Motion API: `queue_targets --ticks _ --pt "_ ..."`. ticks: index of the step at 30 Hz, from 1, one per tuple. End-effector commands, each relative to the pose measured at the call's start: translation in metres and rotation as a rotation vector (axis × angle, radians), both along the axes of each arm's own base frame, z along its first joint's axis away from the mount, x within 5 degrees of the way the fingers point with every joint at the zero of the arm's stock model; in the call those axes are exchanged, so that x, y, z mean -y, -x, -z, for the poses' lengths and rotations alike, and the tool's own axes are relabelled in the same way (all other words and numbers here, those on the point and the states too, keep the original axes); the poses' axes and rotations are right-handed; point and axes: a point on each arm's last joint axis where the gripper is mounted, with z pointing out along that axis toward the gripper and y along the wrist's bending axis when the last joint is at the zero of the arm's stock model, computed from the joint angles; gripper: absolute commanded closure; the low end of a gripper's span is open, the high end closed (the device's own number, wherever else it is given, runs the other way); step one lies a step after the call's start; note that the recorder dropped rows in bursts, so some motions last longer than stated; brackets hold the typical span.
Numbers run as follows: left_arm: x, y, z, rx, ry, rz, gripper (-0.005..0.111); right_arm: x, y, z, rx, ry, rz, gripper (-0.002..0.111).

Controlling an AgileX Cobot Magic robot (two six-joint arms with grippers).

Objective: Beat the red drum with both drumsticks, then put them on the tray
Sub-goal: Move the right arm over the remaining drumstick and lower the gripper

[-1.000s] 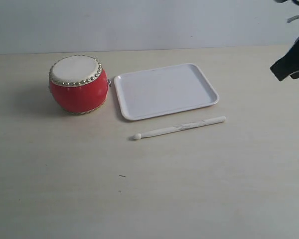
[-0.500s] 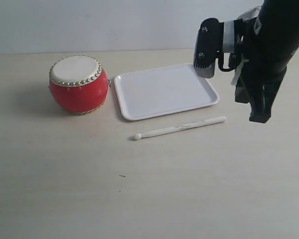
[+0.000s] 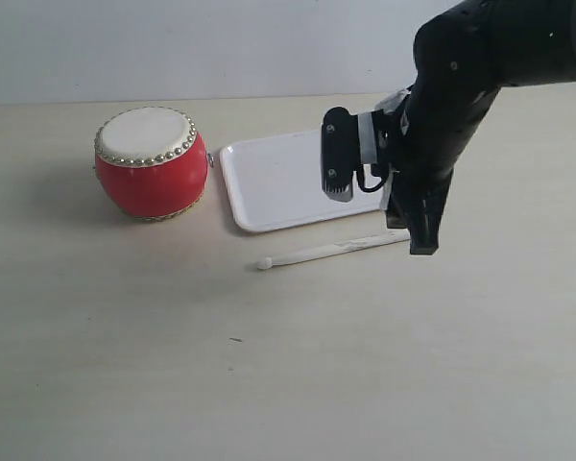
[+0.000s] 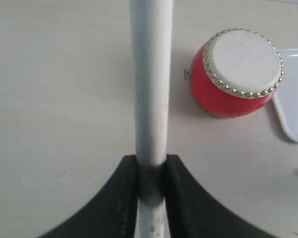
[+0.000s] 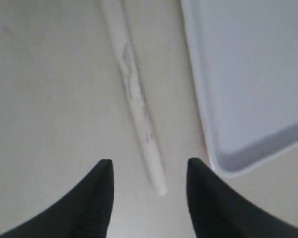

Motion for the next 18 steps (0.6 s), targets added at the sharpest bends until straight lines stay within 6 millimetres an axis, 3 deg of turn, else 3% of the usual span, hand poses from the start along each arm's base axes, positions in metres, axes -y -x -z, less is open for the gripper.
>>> queue_targets --ticks 1,11,18 --pt "0.0 0.002 0.0 0.004 0.0 0.002 0.107 -0.008 -0.015 0.014 0.089 -0.038 -0.045 0.059" --pt "0.0 0.002 0.0 0.004 0.0 0.002 0.107 -0.003 -0.027 0.051 0.072 0.045 -0.168 0.061" --pt "0.0 0.002 0.0 0.004 0.0 0.002 0.107 0.016 -0.035 0.062 -0.004 0.048 -0.094 0.062"
